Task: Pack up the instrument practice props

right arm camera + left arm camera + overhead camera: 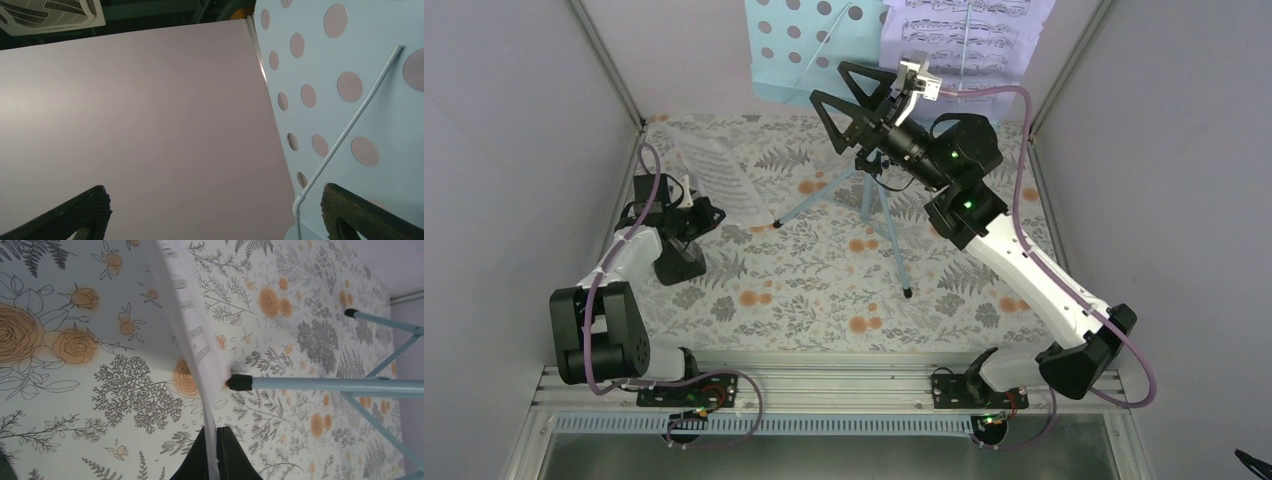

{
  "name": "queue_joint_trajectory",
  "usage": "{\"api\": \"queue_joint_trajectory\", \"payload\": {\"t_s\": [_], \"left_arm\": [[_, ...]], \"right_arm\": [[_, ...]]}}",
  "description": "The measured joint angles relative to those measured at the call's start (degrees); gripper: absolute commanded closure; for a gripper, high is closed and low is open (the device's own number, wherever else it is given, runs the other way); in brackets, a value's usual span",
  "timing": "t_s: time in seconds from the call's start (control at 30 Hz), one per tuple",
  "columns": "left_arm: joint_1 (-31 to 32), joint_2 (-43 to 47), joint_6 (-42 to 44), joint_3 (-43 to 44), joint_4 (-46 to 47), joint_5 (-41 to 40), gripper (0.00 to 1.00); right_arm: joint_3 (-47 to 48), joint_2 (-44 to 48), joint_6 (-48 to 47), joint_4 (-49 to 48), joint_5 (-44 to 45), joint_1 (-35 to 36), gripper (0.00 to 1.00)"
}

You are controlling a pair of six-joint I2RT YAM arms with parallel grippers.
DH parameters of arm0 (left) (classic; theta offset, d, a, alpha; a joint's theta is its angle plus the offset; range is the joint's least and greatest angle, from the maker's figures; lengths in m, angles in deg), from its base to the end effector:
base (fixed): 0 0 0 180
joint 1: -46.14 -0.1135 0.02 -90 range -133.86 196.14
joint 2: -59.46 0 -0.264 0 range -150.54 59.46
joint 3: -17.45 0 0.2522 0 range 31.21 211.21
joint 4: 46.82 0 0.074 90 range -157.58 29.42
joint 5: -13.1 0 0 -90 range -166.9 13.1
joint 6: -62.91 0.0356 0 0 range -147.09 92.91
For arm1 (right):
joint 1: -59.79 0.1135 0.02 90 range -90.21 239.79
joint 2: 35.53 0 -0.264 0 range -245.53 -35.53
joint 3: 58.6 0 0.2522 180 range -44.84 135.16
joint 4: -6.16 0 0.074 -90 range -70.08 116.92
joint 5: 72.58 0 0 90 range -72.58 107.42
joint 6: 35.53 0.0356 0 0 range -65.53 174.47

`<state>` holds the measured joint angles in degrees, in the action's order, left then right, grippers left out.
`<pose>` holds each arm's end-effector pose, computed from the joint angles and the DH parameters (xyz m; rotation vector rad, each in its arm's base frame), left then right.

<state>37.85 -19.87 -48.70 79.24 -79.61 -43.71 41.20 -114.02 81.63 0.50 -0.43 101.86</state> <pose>0.2778 0.0208 0.2170 -0.3703 2.3881 -0.8118 0.2142 0.2081 0.5128 -0.4507 1.1256 1.2399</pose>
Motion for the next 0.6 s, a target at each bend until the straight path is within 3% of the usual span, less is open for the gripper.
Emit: {"api": "queue_joint_trajectory", "payload": {"t_s": [0.07, 0.3, 0.53, 0.6], "left_arm": [[0.0, -0.1, 0.7, -0.3, -0.3, -0.2, 0.74], [0.0, 0.0, 3.7, 1.3, -2.9, -1.1, 0.24], [0.4, 4.7, 5.6, 8.4, -7.0, -7.8, 0.02], [0.8, 7.3, 6.0, 10.1, -7.8, -11.1, 0.00]], "right_arm": [[-0.3, 0.6, 0.0, -0.1, -0.3, 0.0, 0.00], [-0.6, 1.9, -0.2, 0.5, -2.0, 0.0, 0.00], [-1.6, 5.8, -3.0, 4.6, -2.5, 0.0, 0.00], [-1.6, 7.4, -4.9, 6.6, -1.9, 0.0, 0.00]]}}
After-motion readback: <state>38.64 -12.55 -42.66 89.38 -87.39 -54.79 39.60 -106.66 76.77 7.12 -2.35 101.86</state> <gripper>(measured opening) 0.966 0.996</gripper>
